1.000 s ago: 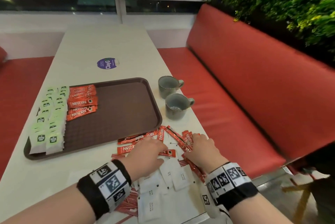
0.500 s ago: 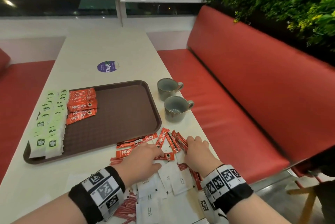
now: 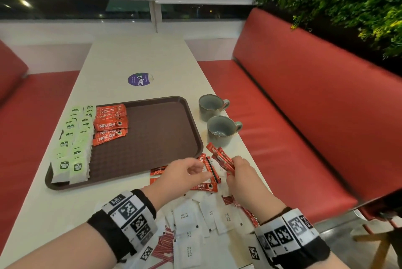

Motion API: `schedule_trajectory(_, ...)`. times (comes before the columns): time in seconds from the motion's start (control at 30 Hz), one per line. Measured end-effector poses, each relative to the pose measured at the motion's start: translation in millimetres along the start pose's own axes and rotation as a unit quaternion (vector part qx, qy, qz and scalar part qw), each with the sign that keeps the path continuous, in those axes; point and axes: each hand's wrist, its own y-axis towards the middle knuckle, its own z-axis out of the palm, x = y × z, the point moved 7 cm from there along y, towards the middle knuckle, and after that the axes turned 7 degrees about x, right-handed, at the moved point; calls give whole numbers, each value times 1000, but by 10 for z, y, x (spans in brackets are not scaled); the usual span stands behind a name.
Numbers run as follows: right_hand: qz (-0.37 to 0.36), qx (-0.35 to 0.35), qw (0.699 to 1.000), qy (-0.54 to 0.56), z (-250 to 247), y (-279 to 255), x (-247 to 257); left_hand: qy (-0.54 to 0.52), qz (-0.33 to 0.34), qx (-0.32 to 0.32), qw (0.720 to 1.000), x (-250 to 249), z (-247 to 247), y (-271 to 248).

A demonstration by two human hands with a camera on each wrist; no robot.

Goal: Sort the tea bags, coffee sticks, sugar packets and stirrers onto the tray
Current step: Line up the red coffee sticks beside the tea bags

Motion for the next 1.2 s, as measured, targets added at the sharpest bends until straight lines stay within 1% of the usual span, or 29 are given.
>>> schedule_trajectory(0.03,-22,-4,1000,21,-26,-30,104,-67,-8,20,998,-13,21,-5)
schedule_trajectory(0.07,-49,-3,998,37,-46,-62,229,-154,-9,44,987,-49,61,-17)
schedule_trajectory(0.1,-79,-1,996,48,-49,-85,367,-253,1,59,966,-108,91,-35)
schedule_trajectory(0.13,-109,3,993,52,-43,-104,514,-354,8,54,934,-161,93,-42)
schedule_trajectory(0.17,-135,10,990,51,-21,-113,657,-449,6,32,893,-183,72,-34)
schedule_trajectory(0.2,-157,16,986,51,11,-110,791,-524,-3,2,852,-177,32,-23)
schedule_trajectory(0.23,-175,19,983,52,50,-92,913,-571,-15,-33,820,-139,-25,-6)
schedule_trajectory(0.27,-186,23,981,52,97,-66,1009,-593,-26,-65,802,-98,-91,1)
schedule_trajectory(0.33,-202,34,978,46,200,-25,1153,-611,-39,-119,782,-5,-224,-13)
schedule_trajectory(0.4,-218,56,973,44,299,-20,1235,-635,-41,-176,751,78,-375,-69)
schedule_trajectory(0.5,-206,94,974,28,446,-44,1218,-681,-50,-265,681,304,-642,-197)
schedule_trajectory(0.53,-197,113,974,22,495,-52,1190,-687,-56,-288,665,411,-729,-246)
schedule_trajectory(0.57,-180,134,974,34,540,-37,1143,-686,-59,-306,657,517,-817,-298)
schedule_trajectory(0.6,-156,153,973,76,559,-13,1097,-677,-62,-318,661,625,-900,-346)
schedule_trajectory(0.63,-130,164,967,148,553,21,1067,-656,-66,-323,679,706,-976,-398)
schedule_trajectory(0.67,-106,163,952,236,528,63,1061,-624,-71,-315,711,757,-1037,-439)
schedule_trajectory(0.7,-90,156,925,335,486,104,1089,-581,-75,-290,757,751,-1070,-476)
schedule_trajectory(0.73,-83,152,884,435,446,140,1154,-528,-80,-244,809,712,-1062,-500)
schedule_trajectory(0.77,-85,153,830,530,413,172,1252,-472,-86,-186,857,652,-1014,-519)
schedule_trajectory(0.8,-93,154,779,600,379,200,1362,-422,-90,-129,893,593,-945,-533)
schedule_trajectory(0.83,-104,154,737,650,349,222,1475,-390,-93,-81,912,552,-873,-545)
schedule_trajectory(0.87,-114,153,704,684,329,240,1581,-386,-100,-44,916,531,-808,-564)
schedule_trajectory(0.9,-125,154,678,707,313,253,1682,-408,-106,-6,907,520,-749,-585)
schedule_trajectory(0.97,-143,150,655,727,303,279,1840,-501,-111,73,855,483,-654,-630)
schedule_trajectory(1.0,-151,149,651,729,308,289,1904,-540,-111,98,829,467,-646,-658)
schedule_trajectory(1.03,-155,147,650,729,321,303,1957,-566,-109,107,810,472,-665,-678)
schedule_trajectory(1.1,-161,148,657,722,372,326,2041,-598,-99,99,789,501,-752,-696)
schedule_trajectory(1.17,-159,146,671,709,445,351,2092,-605,-86,78,788,556,-872,-704)
schedule_trajectory(1.2,-156,142,681,701,485,369,2103,-587,-81,67,803,568,-935,-713)
